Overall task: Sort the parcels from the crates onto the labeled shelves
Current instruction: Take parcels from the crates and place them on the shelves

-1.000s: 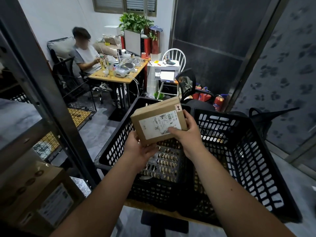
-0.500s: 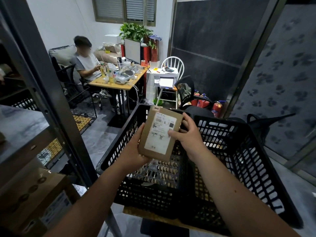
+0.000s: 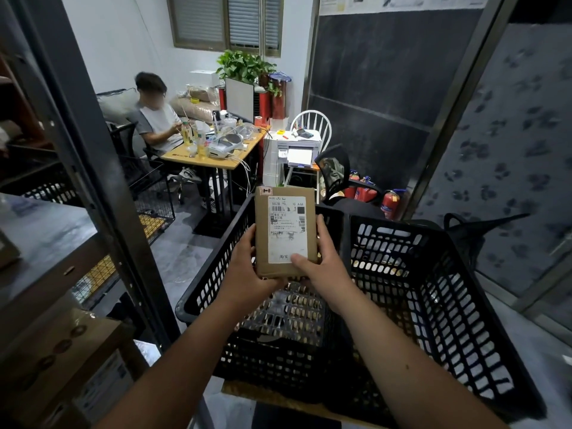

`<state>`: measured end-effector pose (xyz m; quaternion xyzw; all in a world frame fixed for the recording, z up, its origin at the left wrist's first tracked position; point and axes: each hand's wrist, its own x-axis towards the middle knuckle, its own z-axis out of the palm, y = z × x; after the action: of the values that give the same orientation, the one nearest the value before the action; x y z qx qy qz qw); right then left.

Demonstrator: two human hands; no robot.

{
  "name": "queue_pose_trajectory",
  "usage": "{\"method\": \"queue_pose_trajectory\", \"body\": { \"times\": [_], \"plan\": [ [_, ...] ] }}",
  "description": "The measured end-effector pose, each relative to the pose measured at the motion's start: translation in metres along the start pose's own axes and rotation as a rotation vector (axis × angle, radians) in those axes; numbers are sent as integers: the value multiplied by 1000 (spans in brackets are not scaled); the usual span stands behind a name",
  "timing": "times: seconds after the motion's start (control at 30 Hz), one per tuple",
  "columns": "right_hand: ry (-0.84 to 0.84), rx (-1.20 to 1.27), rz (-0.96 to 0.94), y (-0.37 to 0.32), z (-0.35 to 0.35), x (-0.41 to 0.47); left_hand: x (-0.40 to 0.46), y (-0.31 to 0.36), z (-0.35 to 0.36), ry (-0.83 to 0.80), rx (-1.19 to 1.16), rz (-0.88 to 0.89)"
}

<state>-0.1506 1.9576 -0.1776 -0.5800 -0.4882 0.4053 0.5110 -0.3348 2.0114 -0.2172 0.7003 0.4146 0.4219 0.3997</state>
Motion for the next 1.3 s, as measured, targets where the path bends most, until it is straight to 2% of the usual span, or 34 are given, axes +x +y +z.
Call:
{"method": "queue_pose_trajectory", "body": {
  "times": [0.2, 0.33, 0.53, 0.73, 0.93, 1.3],
  "plan": [
    [-3, 51, -90, -1, 6, -4, 6, 6, -14, -92, 46, 43],
    [4, 47, -96, -5, 0, -5, 6, 9, -35, -214, 131, 69],
    [-27, 69, -142, -10, -1, -1, 8, 21, -54, -205, 203, 97],
    [-93, 69, -189, -10, -9, 12, 6, 37, -57, -72, 263, 25],
    [-186, 61, -222, -4, -30, 26, 4, 61, -39, 171, 469, -52],
    [-427, 10, -308, -2, -83, 34, -36, 113, 19, 345, 765, -236]
  ]
}}
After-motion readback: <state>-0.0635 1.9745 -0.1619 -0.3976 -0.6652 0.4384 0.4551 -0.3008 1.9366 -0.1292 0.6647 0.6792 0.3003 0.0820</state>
